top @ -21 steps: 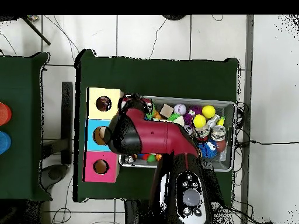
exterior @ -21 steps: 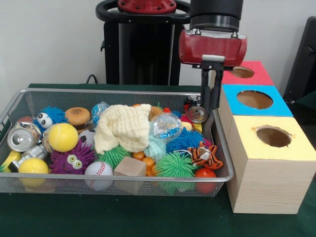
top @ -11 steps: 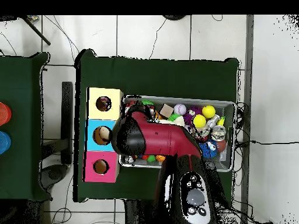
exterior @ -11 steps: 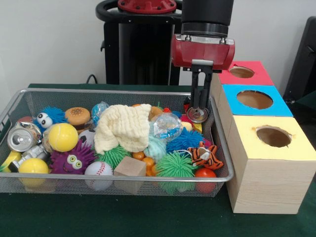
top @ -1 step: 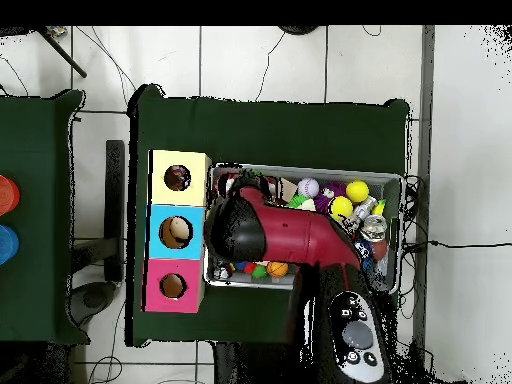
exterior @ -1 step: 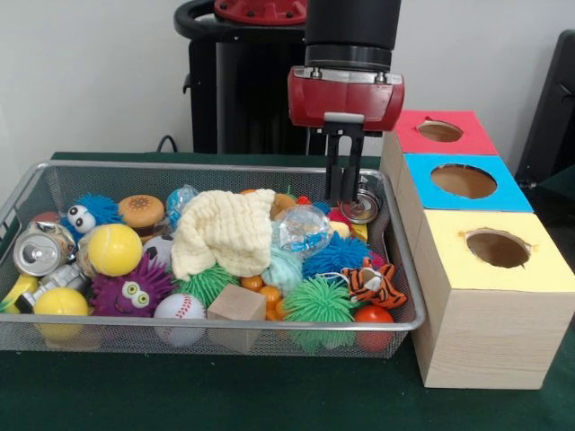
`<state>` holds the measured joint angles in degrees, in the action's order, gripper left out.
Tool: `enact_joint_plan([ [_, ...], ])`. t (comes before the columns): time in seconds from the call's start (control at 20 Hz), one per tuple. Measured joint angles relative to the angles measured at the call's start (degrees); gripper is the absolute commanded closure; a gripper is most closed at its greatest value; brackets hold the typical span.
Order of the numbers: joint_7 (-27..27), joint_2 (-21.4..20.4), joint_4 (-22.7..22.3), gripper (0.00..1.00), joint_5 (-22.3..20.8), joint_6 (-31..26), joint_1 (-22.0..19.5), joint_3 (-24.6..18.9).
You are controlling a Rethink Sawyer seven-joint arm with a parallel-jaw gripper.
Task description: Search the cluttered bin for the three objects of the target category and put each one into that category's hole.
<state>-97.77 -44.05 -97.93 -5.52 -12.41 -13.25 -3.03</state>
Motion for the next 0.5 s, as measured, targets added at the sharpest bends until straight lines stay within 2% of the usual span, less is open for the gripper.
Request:
enact_joint_plan([
  [0.5, 0.00, 0.00, -0.05, 1.00, -3.02, 0.00, -0.05, -0.58],
])
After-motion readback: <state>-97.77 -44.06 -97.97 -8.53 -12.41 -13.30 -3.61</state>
